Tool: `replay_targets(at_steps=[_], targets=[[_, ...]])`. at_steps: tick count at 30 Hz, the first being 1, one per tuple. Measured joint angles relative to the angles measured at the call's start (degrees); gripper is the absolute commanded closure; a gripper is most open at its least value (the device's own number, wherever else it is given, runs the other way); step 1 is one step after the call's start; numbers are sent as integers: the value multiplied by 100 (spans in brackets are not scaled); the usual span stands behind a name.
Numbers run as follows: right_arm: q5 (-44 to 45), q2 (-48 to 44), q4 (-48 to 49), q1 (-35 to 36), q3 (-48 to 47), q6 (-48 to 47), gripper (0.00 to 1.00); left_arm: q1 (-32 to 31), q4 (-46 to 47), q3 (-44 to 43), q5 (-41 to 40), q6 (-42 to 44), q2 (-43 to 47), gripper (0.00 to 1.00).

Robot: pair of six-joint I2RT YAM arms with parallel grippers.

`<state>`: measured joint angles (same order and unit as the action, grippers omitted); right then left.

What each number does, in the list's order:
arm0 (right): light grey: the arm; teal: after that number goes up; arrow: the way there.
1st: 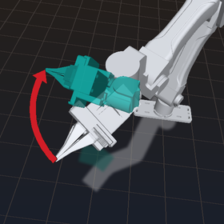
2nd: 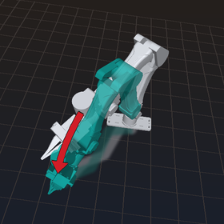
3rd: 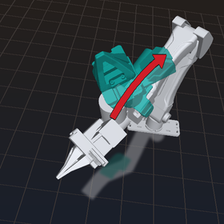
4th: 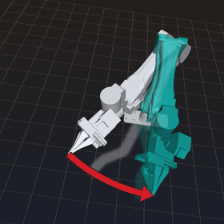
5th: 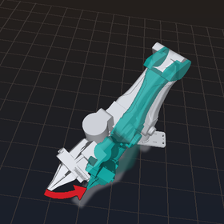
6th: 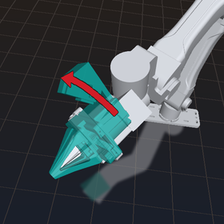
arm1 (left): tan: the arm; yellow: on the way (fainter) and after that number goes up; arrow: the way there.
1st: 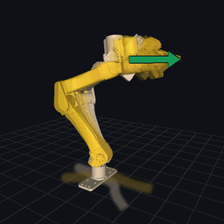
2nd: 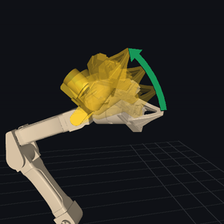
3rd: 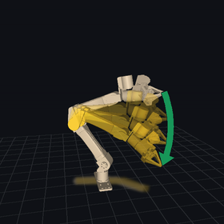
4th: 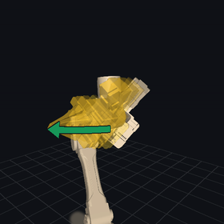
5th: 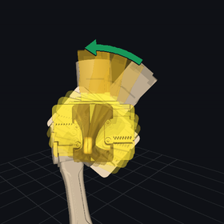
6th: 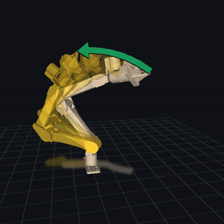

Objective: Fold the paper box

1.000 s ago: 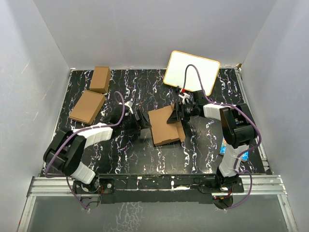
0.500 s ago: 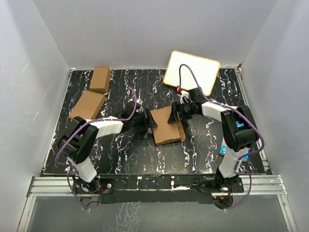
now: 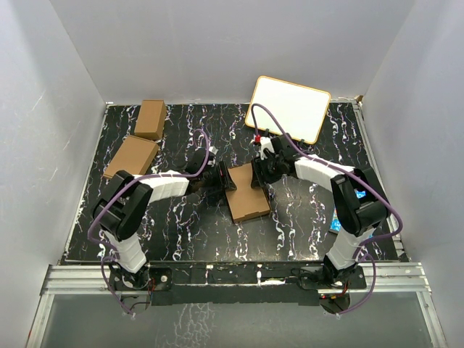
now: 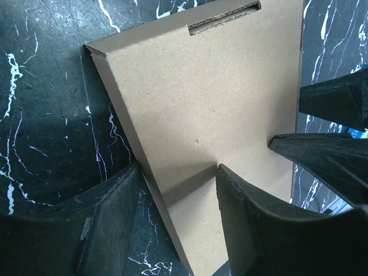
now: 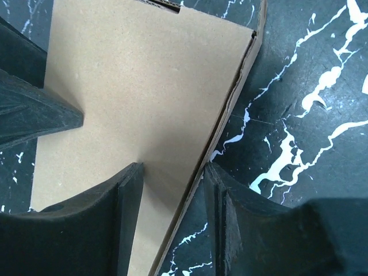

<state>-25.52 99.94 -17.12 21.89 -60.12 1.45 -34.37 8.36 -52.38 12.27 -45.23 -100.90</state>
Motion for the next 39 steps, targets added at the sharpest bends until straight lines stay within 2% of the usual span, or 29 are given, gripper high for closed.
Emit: replay_targets(at_steps=[6,11,21,23,26,27,28,32,39], targets=[[37,-2,-151,35,0,11,41,-26,-127,-186,9,44,-129,48],[-682,-2,-221,-175,2,9,19,-33,-146,-245,9,79,-173,48],[-2354,-140,-317,-1281,105,-505,18,-28,-197,-356,15,197,-254,48],[-2511,-350,-339,-1515,151,-634,22,-24,-197,-358,22,223,-256,48],[-2533,-662,-354,-1740,195,-780,62,7,-199,-372,46,258,-267,48],[-2433,-734,-308,-1784,214,-800,74,13,-205,-389,59,273,-278,48],[-2304,-782,-247,-1808,247,-811,80,17,-208,-402,66,286,-289,48],[-1716,-629,-229,-1832,326,-754,87,31,-243,-433,81,345,-297,48],[-1193,173,-280,-1788,330,-748,90,50,-249,-540,192,433,-402,48]])
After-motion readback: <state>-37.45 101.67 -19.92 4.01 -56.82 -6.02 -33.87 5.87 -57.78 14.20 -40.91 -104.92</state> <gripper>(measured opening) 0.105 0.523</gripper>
